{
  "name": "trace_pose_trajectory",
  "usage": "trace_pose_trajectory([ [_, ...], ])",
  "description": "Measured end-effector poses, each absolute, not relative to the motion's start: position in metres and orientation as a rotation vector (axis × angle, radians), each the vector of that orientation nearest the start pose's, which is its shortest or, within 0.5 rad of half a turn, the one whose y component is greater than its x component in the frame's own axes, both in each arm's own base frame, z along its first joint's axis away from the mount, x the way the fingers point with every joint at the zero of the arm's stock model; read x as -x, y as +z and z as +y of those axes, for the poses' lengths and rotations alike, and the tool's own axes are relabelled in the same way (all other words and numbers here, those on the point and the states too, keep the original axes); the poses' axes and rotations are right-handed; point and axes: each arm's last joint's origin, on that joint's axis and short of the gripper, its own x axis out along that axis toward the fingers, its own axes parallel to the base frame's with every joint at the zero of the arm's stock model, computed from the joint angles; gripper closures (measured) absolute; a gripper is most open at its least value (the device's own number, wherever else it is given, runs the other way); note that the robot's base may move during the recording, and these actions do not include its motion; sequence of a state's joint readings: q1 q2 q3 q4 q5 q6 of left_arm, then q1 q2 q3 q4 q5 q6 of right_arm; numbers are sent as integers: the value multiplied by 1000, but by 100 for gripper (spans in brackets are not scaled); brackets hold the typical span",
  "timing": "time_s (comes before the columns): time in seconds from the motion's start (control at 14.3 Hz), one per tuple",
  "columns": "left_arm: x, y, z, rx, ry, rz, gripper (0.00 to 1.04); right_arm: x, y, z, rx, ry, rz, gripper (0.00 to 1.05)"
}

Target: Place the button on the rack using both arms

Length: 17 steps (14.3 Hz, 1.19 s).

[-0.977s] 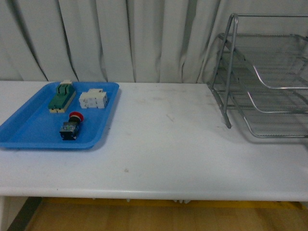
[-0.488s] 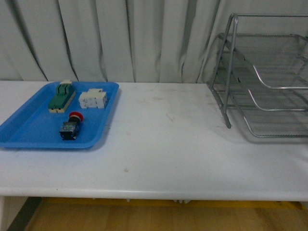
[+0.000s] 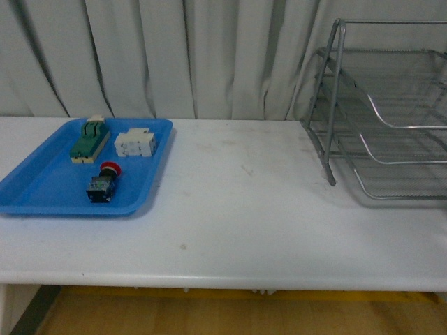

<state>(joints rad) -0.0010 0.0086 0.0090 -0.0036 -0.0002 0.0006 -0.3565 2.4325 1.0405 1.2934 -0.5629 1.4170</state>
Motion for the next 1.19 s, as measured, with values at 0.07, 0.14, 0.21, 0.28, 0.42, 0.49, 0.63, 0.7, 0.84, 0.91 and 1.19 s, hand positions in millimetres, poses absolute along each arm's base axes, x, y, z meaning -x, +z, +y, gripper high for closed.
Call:
trace_pose_trajectory([
  [0.07, -98, 166, 0, -1, -1, 3, 7, -387, 32, -133, -1466, 104, 241, 100],
  [0.14, -98, 166, 0, -1, 0, 4, 7, -383, 32, -134, -1471, 104, 248, 100],
  [0.21, -98, 166, 0, -1, -1, 3, 7, -374, 32, -135, -1480, 94, 262, 100],
  [0.28, -98, 166, 0, -1, 0, 3, 7, -367, 31, -137, -1488, 93, 278, 100],
  [0.42, -98, 166, 0, -1, 0, 3, 7, -351, 30, -140, -1498, 89, 304, 100],
  [0.49, -98, 166, 0, -1, -1, 3, 7, -346, 29, -141, -1495, 91, 316, 100],
  [0.63, -98, 166, 0, -1, 0, 3, 7, -336, 29, -143, -1501, 88, 332, 100],
  [0.7, -98, 166, 0, -1, -1, 3, 7, -330, 29, -143, -1507, 86, 342, 100],
  [0.84, -98, 166, 0, -1, -1, 3, 7, -315, 30, -142, -1528, 77, 368, 100],
  [0.91, -98, 166, 0, -1, -1, 3, 7, -305, 31, -141, -1542, 71, 384, 100],
  [1.19, -98, 166, 0, -1, -1, 3, 7, -273, 29, -138, -1591, 61, 442, 100],
])
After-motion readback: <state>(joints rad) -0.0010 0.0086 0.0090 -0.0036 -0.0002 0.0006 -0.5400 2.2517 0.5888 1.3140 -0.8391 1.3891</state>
